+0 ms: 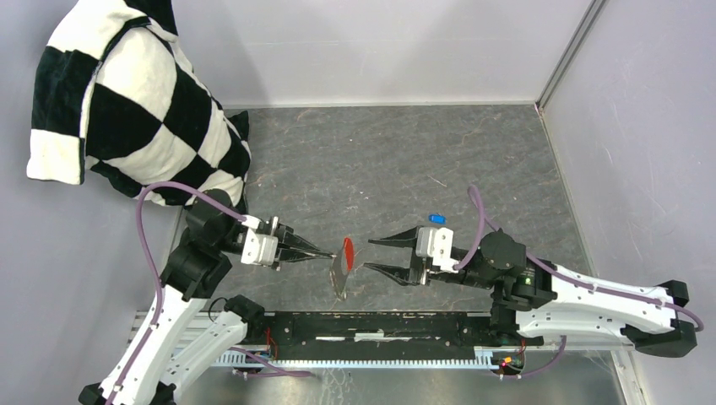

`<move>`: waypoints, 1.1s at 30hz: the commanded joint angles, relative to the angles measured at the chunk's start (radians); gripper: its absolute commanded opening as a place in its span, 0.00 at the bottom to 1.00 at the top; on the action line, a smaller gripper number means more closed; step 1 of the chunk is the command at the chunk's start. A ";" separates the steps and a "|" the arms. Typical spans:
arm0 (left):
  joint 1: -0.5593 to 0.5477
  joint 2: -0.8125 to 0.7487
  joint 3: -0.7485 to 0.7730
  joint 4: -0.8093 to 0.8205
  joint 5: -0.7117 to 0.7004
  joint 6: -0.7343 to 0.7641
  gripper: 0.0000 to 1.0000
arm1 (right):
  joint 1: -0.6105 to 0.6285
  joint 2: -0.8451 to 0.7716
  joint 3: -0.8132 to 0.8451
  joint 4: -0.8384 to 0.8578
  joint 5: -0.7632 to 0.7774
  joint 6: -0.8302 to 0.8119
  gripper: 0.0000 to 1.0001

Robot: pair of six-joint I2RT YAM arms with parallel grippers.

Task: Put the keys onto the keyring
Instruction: Adjust the key on the keyring.

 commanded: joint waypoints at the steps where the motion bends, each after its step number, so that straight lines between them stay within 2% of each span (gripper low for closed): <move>1: -0.003 0.008 0.052 0.063 0.086 -0.031 0.02 | 0.002 0.049 -0.016 0.257 -0.052 -0.028 0.49; 6: -0.003 0.018 0.074 0.062 0.092 -0.018 0.02 | 0.002 0.120 0.007 0.288 -0.116 -0.019 0.46; 16: -0.003 0.010 0.072 0.063 0.104 -0.011 0.02 | 0.001 0.160 -0.014 0.408 -0.130 0.015 0.40; 27: -0.003 0.013 0.087 0.062 0.111 -0.011 0.02 | 0.001 0.197 0.019 0.354 -0.139 0.018 0.36; 29: -0.003 0.016 0.090 0.061 0.115 -0.011 0.02 | 0.002 0.202 0.027 0.342 -0.126 0.016 0.27; 32: -0.003 0.018 0.088 0.062 0.118 -0.017 0.02 | 0.002 0.209 0.046 0.321 -0.113 0.009 0.04; 33: -0.003 0.017 0.085 0.058 0.117 -0.015 0.02 | 0.002 0.209 0.051 0.313 -0.111 0.008 0.01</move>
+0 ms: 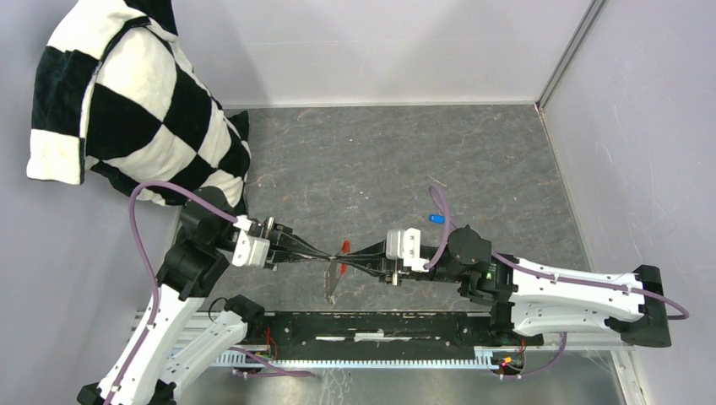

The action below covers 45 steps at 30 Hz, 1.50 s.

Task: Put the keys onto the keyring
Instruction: Adjust the key on the keyring.

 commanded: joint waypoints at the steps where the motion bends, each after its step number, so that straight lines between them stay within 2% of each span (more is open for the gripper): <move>1: -0.003 0.002 0.033 0.017 0.030 -0.002 0.02 | 0.002 0.006 0.068 -0.021 0.022 -0.004 0.01; 3: -0.003 0.007 0.028 -0.055 -0.002 0.059 0.02 | 0.002 0.016 0.103 -0.081 0.022 -0.004 0.01; 6: -0.003 0.018 0.024 -0.216 -0.099 0.190 0.23 | 0.001 0.051 0.193 -0.243 0.035 -0.005 0.01; 9: -0.003 0.022 0.020 -0.262 -0.166 0.247 0.32 | 0.002 0.101 0.315 -0.473 0.057 -0.008 0.01; 12: -0.003 0.023 0.019 -0.287 -0.201 0.277 0.32 | 0.002 0.177 0.456 -0.684 0.072 -0.013 0.01; 15: -0.002 0.033 0.034 -0.331 -0.220 0.322 0.27 | 0.002 0.243 0.566 -0.844 0.093 -0.017 0.01; 19: -0.003 0.047 0.056 -0.403 -0.222 0.370 0.25 | 0.002 0.321 0.676 -0.990 0.125 -0.024 0.01; 23: -0.003 0.052 0.071 -0.452 -0.233 0.398 0.26 | 0.002 0.367 0.743 -1.061 0.154 -0.028 0.01; 30: -0.003 0.039 0.069 -0.459 -0.233 0.383 0.41 | 0.001 0.399 0.794 -1.109 0.192 -0.022 0.01; 34: -0.003 0.051 0.063 -0.461 -0.207 0.387 0.40 | 0.002 0.401 0.796 -1.087 0.181 -0.013 0.01; 39: -0.003 0.087 0.060 -0.462 -0.138 0.385 0.33 | 0.001 0.426 0.819 -1.082 0.140 -0.010 0.01; 45: -0.003 0.106 0.070 -0.462 -0.122 0.376 0.33 | 0.002 0.445 0.835 -1.078 0.127 -0.007 0.01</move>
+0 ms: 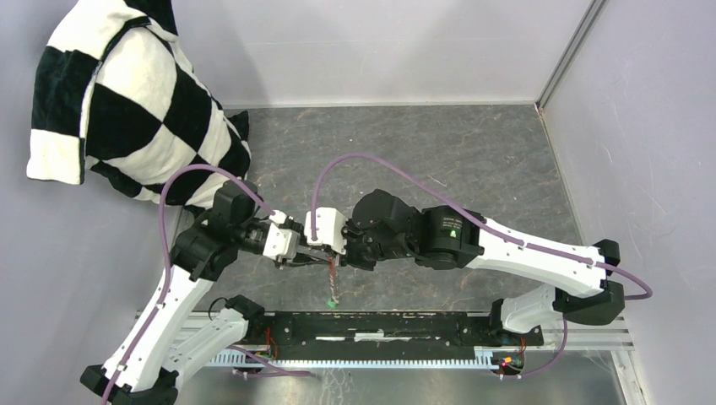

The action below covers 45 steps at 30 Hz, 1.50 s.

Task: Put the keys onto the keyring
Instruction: Adjust the key on the keyring.

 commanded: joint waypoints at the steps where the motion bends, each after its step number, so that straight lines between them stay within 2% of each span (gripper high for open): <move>1: -0.002 0.002 0.034 -0.008 0.056 0.028 0.31 | 0.003 0.013 0.060 0.044 -0.021 0.009 0.01; 5: -0.002 -0.009 0.031 -0.006 0.033 0.030 0.12 | 0.003 0.017 0.061 0.048 -0.024 0.011 0.01; 8: -0.002 -0.021 0.021 -0.004 0.014 0.047 0.05 | 0.003 0.014 0.070 0.049 -0.034 0.015 0.01; 11: -0.002 -0.039 0.007 -0.004 -0.011 0.076 0.06 | 0.003 -0.002 0.067 0.061 -0.041 0.021 0.01; 13: -0.002 -0.047 0.002 -0.006 -0.011 0.088 0.12 | 0.002 -0.019 0.051 0.079 -0.048 0.025 0.01; 15: -0.002 -0.046 0.005 -0.008 -0.005 0.088 0.26 | 0.002 -0.030 0.034 0.093 -0.053 0.031 0.01; 18: -0.002 -0.037 0.012 -0.008 0.001 0.084 0.29 | 0.003 -0.031 0.023 0.100 -0.063 0.035 0.01; 20: -0.002 -0.032 0.019 -0.007 0.005 0.078 0.26 | 0.003 -0.030 0.018 0.104 -0.068 0.037 0.01; 25: -0.003 -0.028 0.020 -0.006 0.008 0.074 0.02 | 0.002 -0.033 0.012 0.112 -0.073 0.037 0.01; 28: -0.002 -0.030 0.020 -0.007 0.007 0.075 0.02 | 0.003 -0.041 0.003 0.120 -0.087 0.038 0.01; 29: -0.002 -0.030 0.021 -0.007 0.009 0.078 0.02 | 0.003 -0.047 -0.001 0.125 -0.086 0.038 0.02; 32: -0.002 -0.042 0.019 -0.004 0.031 0.123 0.02 | 0.003 -0.111 -0.049 0.182 -0.053 0.024 0.19; 33: -0.002 -0.051 0.016 -0.003 0.044 0.149 0.02 | 0.003 -0.152 -0.091 0.225 -0.039 0.016 0.28; 36: -0.002 -0.079 0.008 -0.004 0.074 0.234 0.02 | 0.002 -0.301 -0.255 0.399 0.008 -0.006 0.38; 40: -0.002 -0.107 -0.001 -0.004 0.096 0.304 0.02 | 0.002 -0.454 -0.467 0.598 0.069 -0.023 0.41; 45: -0.002 -0.128 -0.004 -0.003 0.104 0.362 0.02 | 0.003 -0.516 -0.570 0.699 0.065 -0.029 0.43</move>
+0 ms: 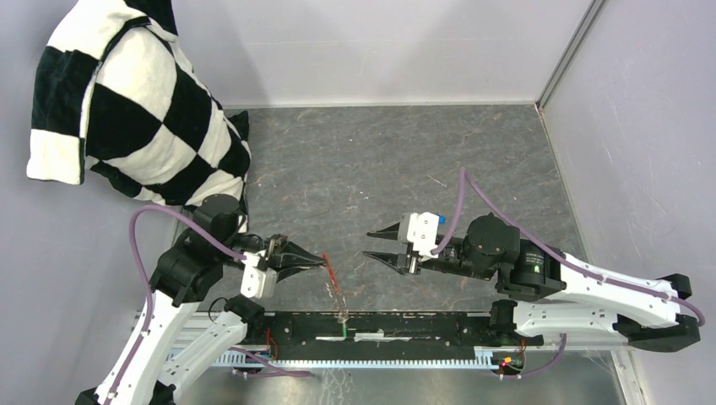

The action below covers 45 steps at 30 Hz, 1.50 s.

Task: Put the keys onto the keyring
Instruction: Adjust the key on the keyring.

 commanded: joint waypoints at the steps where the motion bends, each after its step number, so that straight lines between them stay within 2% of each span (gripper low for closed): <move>1: -0.002 -0.009 0.002 0.015 0.059 0.115 0.02 | 0.002 -0.013 -0.075 0.201 0.007 -0.019 0.43; 13: -0.002 0.015 0.044 0.011 0.085 0.130 0.02 | 0.001 0.020 -0.156 0.387 -0.175 -0.050 0.50; 24: -0.002 0.037 0.069 0.011 0.076 0.070 0.02 | 0.005 0.109 -0.143 0.435 -0.228 -0.065 0.51; 37: -0.002 0.051 0.074 0.011 0.056 0.023 0.02 | 0.010 0.163 -0.098 0.433 -0.177 -0.061 0.31; 45: -0.002 0.060 0.070 0.011 0.042 0.010 0.02 | 0.016 0.172 -0.095 0.449 -0.137 -0.049 0.28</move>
